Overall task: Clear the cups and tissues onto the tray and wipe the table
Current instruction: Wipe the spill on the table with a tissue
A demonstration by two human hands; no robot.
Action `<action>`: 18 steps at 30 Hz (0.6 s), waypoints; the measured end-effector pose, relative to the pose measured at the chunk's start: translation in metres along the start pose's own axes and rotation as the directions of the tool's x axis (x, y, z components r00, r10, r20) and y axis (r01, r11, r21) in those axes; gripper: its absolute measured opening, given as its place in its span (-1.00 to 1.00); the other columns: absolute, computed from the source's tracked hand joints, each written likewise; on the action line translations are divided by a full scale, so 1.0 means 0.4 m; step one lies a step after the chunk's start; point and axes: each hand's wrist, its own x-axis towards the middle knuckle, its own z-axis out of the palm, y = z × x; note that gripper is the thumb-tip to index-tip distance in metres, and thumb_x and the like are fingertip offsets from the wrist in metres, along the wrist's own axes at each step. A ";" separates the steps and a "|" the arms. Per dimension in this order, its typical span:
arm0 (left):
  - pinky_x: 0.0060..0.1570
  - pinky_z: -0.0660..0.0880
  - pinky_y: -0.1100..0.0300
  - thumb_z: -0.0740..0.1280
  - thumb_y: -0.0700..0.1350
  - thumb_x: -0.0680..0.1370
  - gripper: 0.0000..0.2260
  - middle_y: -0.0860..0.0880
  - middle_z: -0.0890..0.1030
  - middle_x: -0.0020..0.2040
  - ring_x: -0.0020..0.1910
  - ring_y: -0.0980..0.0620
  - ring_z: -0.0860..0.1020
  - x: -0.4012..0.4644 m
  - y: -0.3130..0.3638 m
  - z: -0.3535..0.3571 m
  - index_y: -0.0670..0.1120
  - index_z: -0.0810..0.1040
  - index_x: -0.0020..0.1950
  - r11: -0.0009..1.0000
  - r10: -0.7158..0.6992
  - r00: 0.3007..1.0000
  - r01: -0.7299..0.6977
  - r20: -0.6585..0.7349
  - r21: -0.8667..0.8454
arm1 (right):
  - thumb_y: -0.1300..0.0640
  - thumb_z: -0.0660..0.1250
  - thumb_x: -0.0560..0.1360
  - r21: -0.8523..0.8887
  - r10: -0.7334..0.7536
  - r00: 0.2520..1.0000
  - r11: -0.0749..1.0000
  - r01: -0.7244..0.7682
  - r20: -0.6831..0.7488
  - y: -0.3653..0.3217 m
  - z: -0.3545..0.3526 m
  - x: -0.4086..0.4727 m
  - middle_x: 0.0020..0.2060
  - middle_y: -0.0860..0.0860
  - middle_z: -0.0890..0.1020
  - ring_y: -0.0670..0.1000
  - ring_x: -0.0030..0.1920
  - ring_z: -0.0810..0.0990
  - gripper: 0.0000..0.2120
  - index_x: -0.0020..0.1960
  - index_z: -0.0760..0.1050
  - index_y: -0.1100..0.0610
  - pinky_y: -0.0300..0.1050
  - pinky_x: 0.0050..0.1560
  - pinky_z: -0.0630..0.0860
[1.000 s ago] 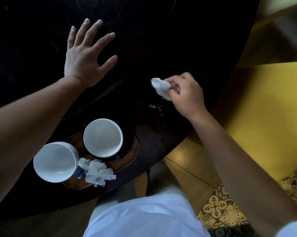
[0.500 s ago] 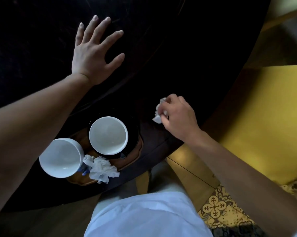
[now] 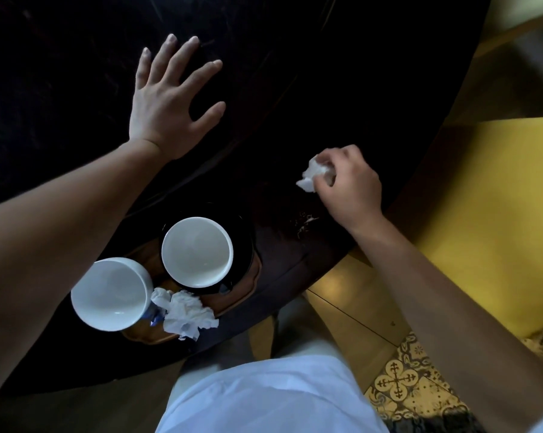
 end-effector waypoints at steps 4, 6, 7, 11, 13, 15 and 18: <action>0.62 -0.09 -0.20 0.20 0.30 0.65 -0.48 -0.01 0.20 0.68 0.68 -0.14 0.07 0.000 -0.007 0.002 0.16 0.35 0.59 1.000 0.001 1.000 -0.001 -0.005 -0.002 | 0.12 0.43 0.49 -0.009 -0.055 0.995 0.998 0.056 0.078 0.000 0.024 -0.118 0.07 0.04 0.54 0.10 -0.02 0.62 -0.76 0.15 0.59 0.07 -0.04 -0.08 0.59; 0.62 -0.08 -0.21 0.20 0.30 0.65 -0.48 -0.01 0.19 0.68 0.68 -0.14 0.06 0.000 -0.005 0.002 0.16 0.36 0.59 1.000 0.000 1.000 0.000 -0.001 0.000 | 0.14 0.45 0.48 0.046 -0.051 0.991 0.998 0.045 0.122 0.005 0.024 -0.168 0.08 0.02 0.55 0.07 0.00 0.62 -0.76 0.14 0.60 0.05 0.00 -0.05 0.63; 0.62 -0.08 -0.21 0.20 0.30 0.65 -0.48 -0.01 0.19 0.68 0.68 -0.15 0.06 -0.001 -0.005 0.002 0.16 0.36 0.59 1.000 0.000 1.000 0.000 0.002 0.000 | 0.15 0.46 0.48 0.076 -0.052 0.990 0.996 0.043 0.134 0.006 0.024 -0.193 0.08 0.00 0.54 0.05 0.01 0.62 -0.76 0.13 0.60 0.04 -0.02 -0.04 0.64; 0.62 -0.09 -0.20 0.19 0.30 0.65 -0.47 -0.01 0.19 0.68 0.68 -0.14 0.06 0.000 -0.004 0.002 0.16 0.35 0.59 1.000 -0.001 1.000 0.001 0.005 0.002 | 0.18 0.48 0.46 0.072 -0.132 0.969 0.990 0.119 0.209 0.003 0.041 -0.299 0.06 -0.01 0.54 0.03 0.03 0.59 -0.78 0.10 0.62 0.04 -0.06 -0.10 0.63; 0.62 -0.09 -0.20 0.19 0.30 0.65 -0.47 -0.01 0.19 0.68 0.68 -0.13 0.05 0.000 -0.003 0.003 0.16 0.35 0.59 1.000 -0.003 1.000 0.003 0.004 -0.004 | 0.20 0.47 0.47 0.056 -0.158 0.961 0.987 0.149 0.227 0.005 0.054 -0.325 0.05 0.01 0.56 0.05 0.05 0.59 -0.80 0.09 0.64 0.05 -0.08 -0.13 0.62; 0.62 -0.10 -0.19 0.19 0.30 0.65 -0.47 0.00 0.19 0.68 0.68 -0.13 0.06 0.000 -0.004 0.005 0.16 0.35 0.59 1.000 -0.006 1.000 0.006 -0.001 -0.003 | 0.19 0.47 0.46 0.058 -0.174 0.960 0.985 0.165 0.218 0.009 0.061 -0.312 0.03 0.00 0.56 0.05 0.05 0.58 -0.81 0.07 0.64 0.05 -0.08 -0.13 0.60; 0.62 -0.09 -0.19 0.19 0.30 0.65 -0.47 0.00 0.19 0.68 0.68 -0.12 0.05 0.000 -0.005 0.002 0.16 0.34 0.60 1.000 -0.005 1.000 0.005 0.003 -0.010 | 0.18 0.47 0.44 0.037 -0.162 0.975 0.987 0.158 0.152 0.017 0.059 -0.250 0.01 0.00 0.55 0.05 0.03 0.57 -0.80 0.06 0.63 0.04 -0.05 -0.10 0.58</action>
